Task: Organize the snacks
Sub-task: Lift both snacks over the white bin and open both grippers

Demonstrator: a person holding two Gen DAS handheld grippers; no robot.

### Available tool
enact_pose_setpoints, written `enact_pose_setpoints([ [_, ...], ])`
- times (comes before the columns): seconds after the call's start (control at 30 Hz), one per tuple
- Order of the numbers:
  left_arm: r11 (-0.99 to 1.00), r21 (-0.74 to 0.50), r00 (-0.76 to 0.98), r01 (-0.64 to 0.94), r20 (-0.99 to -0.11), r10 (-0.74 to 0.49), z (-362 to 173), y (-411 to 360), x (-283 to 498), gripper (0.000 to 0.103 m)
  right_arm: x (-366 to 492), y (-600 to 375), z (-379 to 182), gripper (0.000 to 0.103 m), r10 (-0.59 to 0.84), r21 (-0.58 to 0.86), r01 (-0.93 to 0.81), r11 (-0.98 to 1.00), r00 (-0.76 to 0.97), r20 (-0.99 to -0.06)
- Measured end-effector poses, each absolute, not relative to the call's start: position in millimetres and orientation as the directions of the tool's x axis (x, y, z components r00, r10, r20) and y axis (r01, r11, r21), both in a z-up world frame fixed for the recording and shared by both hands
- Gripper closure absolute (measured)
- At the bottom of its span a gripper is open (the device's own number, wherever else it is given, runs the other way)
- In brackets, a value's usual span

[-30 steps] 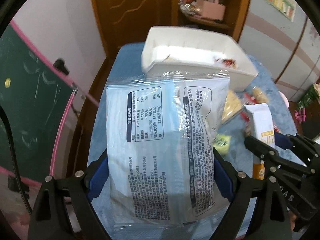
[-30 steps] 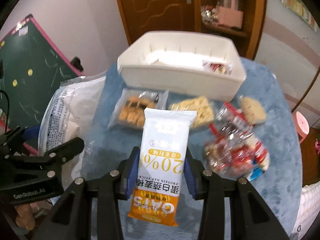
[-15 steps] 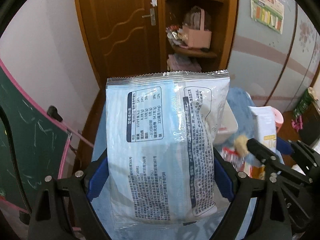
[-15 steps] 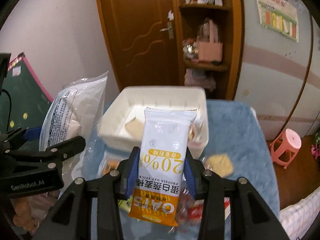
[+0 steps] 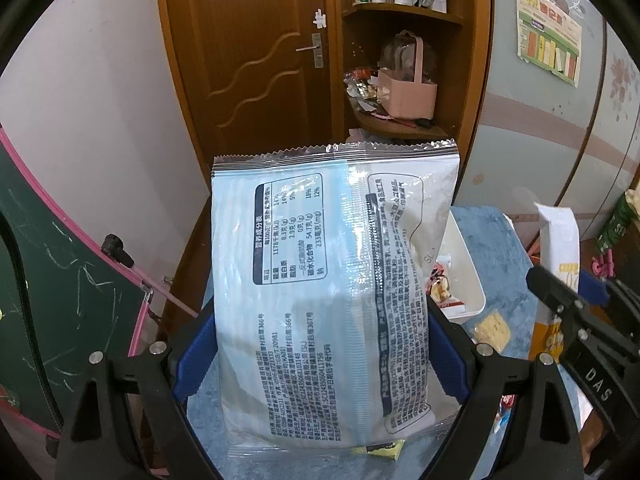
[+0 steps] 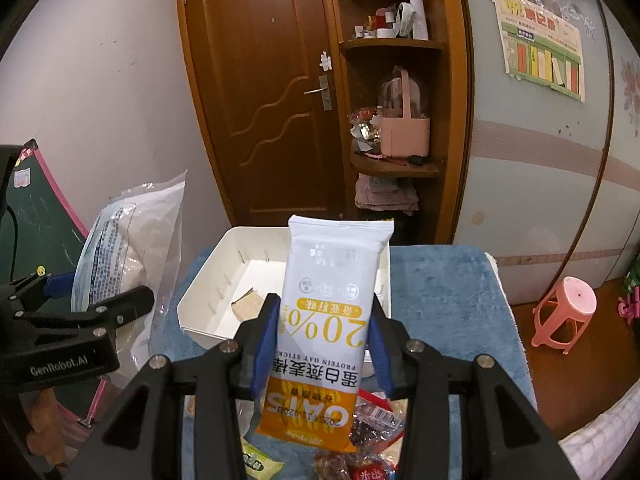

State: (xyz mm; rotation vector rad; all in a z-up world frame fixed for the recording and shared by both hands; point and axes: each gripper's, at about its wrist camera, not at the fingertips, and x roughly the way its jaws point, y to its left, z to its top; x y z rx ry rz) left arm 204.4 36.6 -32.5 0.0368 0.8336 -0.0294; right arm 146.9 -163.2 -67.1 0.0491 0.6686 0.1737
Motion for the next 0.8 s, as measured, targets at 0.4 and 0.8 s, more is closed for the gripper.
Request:
enact_pose_setpoints([
  [0.4,0.999,0.025,0.660,0.048,-0.751,-0.013,-50.9,35.2,210.3,0.012,171.8,-159.3,-82.6,0.061,0.182,0.099,-0.155,0.983,0.747,-0.639],
  [0.8,1.000,0.001,0.606,0.016,-0.795,-0.009,-89.8,27.4,266.4,0.011,238.2,-169.2,-113.4,0.061,0.188,0.149,-0.117,0.982,0.686,-0.703],
])
